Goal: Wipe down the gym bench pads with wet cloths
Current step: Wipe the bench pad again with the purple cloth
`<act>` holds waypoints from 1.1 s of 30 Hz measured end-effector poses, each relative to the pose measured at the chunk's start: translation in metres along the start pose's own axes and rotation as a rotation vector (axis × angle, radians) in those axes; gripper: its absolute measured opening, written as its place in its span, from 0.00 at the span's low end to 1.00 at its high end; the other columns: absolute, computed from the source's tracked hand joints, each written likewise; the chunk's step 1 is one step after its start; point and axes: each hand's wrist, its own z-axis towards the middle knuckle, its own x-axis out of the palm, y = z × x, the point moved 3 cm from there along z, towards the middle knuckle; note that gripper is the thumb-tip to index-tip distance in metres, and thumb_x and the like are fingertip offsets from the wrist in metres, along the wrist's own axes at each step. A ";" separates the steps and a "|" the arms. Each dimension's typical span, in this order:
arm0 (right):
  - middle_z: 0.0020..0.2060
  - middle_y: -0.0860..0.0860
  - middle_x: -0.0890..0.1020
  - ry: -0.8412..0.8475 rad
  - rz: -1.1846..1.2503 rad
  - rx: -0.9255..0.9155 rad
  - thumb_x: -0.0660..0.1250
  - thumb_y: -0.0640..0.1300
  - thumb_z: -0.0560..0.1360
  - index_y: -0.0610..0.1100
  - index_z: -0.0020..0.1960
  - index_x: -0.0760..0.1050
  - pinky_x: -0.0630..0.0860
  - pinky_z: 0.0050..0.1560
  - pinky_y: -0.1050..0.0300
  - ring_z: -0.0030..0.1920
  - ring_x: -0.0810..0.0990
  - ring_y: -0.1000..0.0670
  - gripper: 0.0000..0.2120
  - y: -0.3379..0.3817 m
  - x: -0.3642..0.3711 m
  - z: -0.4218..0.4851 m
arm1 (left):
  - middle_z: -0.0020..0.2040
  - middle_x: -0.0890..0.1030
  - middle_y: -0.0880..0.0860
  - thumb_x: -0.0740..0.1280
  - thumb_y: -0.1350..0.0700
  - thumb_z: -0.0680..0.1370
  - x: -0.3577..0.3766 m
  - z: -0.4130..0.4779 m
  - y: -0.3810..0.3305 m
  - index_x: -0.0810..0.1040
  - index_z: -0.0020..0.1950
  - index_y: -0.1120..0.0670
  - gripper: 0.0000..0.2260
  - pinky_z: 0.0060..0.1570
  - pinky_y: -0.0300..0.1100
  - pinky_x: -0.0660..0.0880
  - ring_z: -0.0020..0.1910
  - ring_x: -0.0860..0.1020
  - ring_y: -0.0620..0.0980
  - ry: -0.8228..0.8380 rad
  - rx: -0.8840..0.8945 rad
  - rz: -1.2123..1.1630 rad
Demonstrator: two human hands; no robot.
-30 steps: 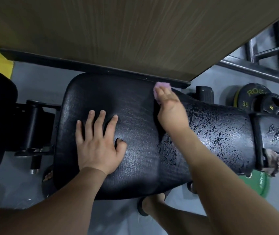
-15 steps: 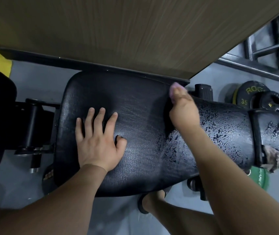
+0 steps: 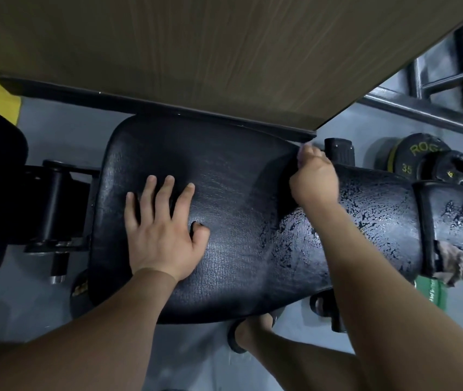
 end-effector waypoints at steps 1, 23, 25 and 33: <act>0.64 0.38 0.77 0.001 0.025 -0.031 0.57 0.29 0.69 0.35 0.69 0.71 0.71 0.69 0.49 0.68 0.72 0.38 0.27 0.016 0.003 -0.002 | 0.78 0.65 0.56 0.59 0.43 0.74 0.000 0.000 0.000 0.69 0.76 0.47 0.30 0.78 0.64 0.48 0.81 0.54 0.58 0.001 -0.002 0.000; 0.82 0.45 0.50 0.131 -0.231 -0.275 0.41 0.55 0.86 0.41 0.83 0.46 0.50 0.82 0.45 0.82 0.48 0.43 0.30 0.006 0.028 -0.062 | 0.79 0.64 0.55 0.58 0.43 0.75 0.000 0.000 0.000 0.68 0.77 0.48 0.30 0.79 0.63 0.47 0.81 0.53 0.58 -0.016 0.007 -0.010; 0.82 0.42 0.53 0.114 -0.195 -0.233 0.43 0.53 0.86 0.38 0.82 0.49 0.50 0.82 0.46 0.82 0.49 0.41 0.30 0.005 0.025 -0.052 | 0.79 0.64 0.55 0.58 0.43 0.75 0.000 0.000 0.000 0.68 0.76 0.48 0.30 0.79 0.63 0.47 0.81 0.53 0.58 -0.019 0.005 -0.018; 0.77 0.39 0.67 0.025 -0.073 -0.431 0.56 0.45 0.84 0.34 0.77 0.64 0.63 0.77 0.43 0.79 0.60 0.39 0.25 0.005 0.037 -0.169 | 0.79 0.64 0.55 0.61 0.44 0.75 0.001 0.000 0.000 0.68 0.77 0.47 0.29 0.79 0.63 0.47 0.81 0.54 0.58 -0.028 0.008 -0.015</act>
